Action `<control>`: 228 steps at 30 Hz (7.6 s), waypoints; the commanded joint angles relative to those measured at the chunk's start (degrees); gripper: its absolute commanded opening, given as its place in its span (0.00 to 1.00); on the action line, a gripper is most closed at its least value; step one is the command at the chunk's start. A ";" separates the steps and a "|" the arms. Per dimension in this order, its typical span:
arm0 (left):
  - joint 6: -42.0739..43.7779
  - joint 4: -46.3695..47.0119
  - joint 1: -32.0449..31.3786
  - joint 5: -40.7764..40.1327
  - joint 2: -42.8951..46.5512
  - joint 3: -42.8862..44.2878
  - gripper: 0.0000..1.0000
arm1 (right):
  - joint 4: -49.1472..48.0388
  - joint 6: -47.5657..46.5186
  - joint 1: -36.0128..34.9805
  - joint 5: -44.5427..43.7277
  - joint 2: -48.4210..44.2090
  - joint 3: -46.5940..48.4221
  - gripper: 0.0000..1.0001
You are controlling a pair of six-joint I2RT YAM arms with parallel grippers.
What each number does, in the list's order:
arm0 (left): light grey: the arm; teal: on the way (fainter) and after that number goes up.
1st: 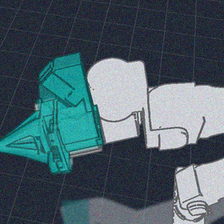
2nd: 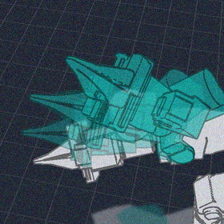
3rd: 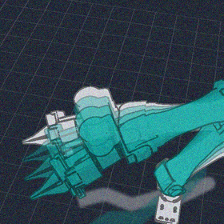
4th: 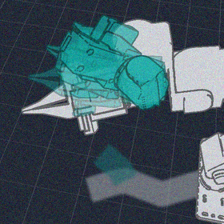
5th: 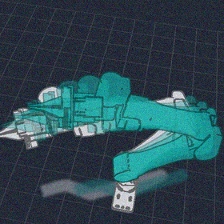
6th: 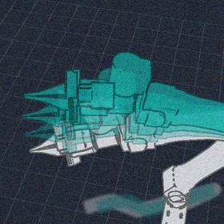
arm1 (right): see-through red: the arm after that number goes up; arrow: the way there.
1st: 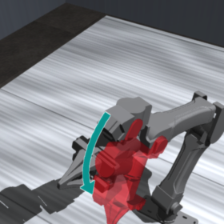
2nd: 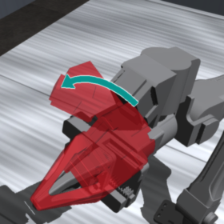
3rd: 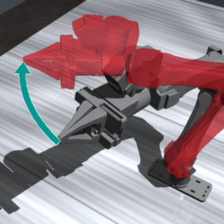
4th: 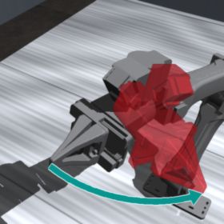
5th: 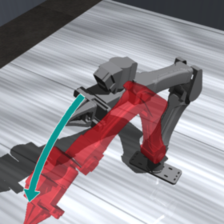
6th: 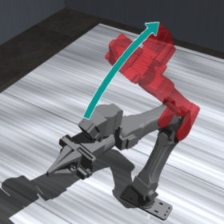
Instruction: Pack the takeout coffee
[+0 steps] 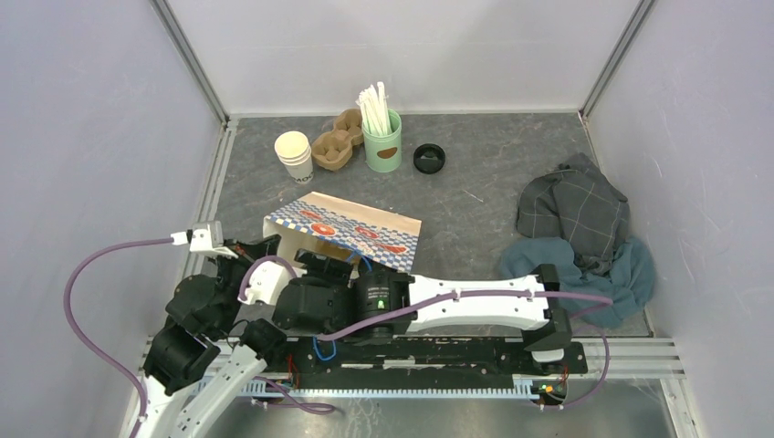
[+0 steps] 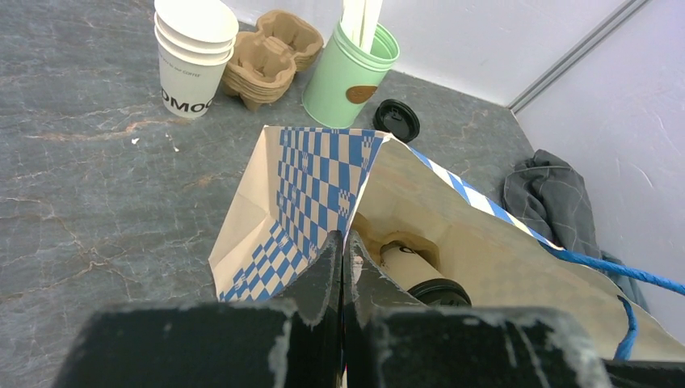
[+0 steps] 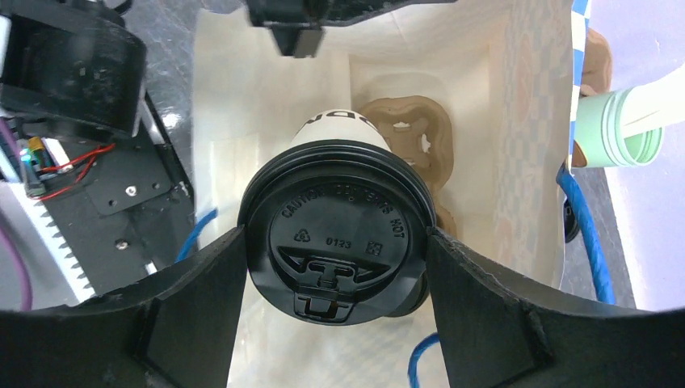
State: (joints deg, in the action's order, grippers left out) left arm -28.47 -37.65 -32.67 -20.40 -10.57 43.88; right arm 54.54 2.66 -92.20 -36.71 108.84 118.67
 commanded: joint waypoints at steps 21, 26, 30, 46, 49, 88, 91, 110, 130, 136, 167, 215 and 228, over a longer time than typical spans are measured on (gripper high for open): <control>-7.74 -5.89 -0.12 4.28 -0.50 3.17 0.02 | -10.12 -1.65 7.28 -3.97 -2.75 -10.47 0.64; -7.48 -5.42 -0.12 5.20 0.56 2.40 0.02 | -14.56 -2.18 8.59 -3.26 -1.14 -11.00 0.64; -7.06 -5.20 -0.12 5.31 2.76 1.43 0.02 | -17.89 -5.50 8.79 -2.03 -0.70 -12.68 0.64; -3.25 6.79 -0.12 11.64 -1.63 -4.69 0.02 | -21.77 -3.83 10.21 -3.63 -6.60 -24.27 0.64; -1.72 11.13 -0.13 13.85 -4.26 -4.94 0.02 | -23.37 -2.75 10.48 -4.74 -9.44 -28.28 0.65; -13.46 -3.57 -0.12 19.09 8.63 -8.46 0.02 | -25.48 1.23 10.43 1.92 -14.07 -38.58 0.63; -13.37 -3.16 -0.12 19.52 8.43 -8.79 0.02 | -25.89 1.61 10.29 2.59 -14.04 -40.03 0.64; -12.67 -2.69 -0.12 20.14 8.77 -8.81 0.02 | -29.74 -0.73 11.48 -1.63 -10.41 -38.83 0.63; -11.96 -5.37 -0.12 15.88 -4.37 0.74 0.02 | -22.73 -1.36 15.45 11.38 -4.47 -33.15 0.64; -12.36 -7.07 -0.11 9.91 -9.04 4.82 0.02 | -19.28 -0.76 17.64 18.79 -0.50 -30.61 0.65; -15.59 -5.28 -0.16 5.51 -19.66 8.14 0.02 | -2.81 -4.85 24.51 32.35 15.21 -8.91 0.75; -23.65 -12.14 -0.16 3.72 -18.84 9.44 0.02 | -4.93 8.88 24.45 31.34 1.81 -0.43 0.97; -23.82 -13.31 -0.12 1.97 -19.89 10.47 0.03 | -19.04 13.15 24.87 28.93 -12.84 1.39 0.98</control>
State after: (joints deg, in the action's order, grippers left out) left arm -50.72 -50.94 -32.60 -17.91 -29.26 52.14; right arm 46.28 13.74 -67.48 -5.98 105.30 118.76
